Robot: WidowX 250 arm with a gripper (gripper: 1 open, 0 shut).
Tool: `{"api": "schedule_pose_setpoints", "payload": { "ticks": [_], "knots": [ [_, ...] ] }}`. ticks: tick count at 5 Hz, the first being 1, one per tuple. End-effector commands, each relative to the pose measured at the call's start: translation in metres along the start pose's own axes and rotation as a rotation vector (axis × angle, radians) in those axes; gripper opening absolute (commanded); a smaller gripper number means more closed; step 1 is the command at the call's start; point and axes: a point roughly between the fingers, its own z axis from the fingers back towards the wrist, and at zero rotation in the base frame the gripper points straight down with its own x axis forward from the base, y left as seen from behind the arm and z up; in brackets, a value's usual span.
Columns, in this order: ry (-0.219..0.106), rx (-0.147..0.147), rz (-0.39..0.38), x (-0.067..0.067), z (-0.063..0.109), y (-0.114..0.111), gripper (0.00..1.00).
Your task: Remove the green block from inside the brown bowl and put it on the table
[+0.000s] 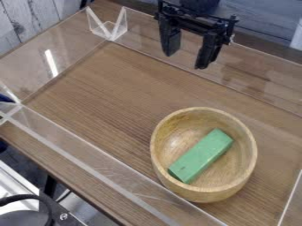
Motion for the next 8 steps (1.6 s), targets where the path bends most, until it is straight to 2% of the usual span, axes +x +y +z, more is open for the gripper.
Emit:
{"api": "schedule_pose_setpoints", "payload": {
  "ticks": [1,2,3,4,8],
  "knots": [
    [0.012,-0.002,-0.035,-0.011,-0.007,-0.013,1.00],
    [0.029,-0.004,-0.086,-0.026,-0.018,-0.029,1.00],
    [0.025,-0.003,-0.147,-0.033,-0.031,-0.049,1.00],
    [0.032,-0.003,-0.182,-0.034,-0.043,-0.066,1.00],
    [0.070,-0.006,-0.251,-0.035,-0.081,-0.086,1.00]
  ]
}}
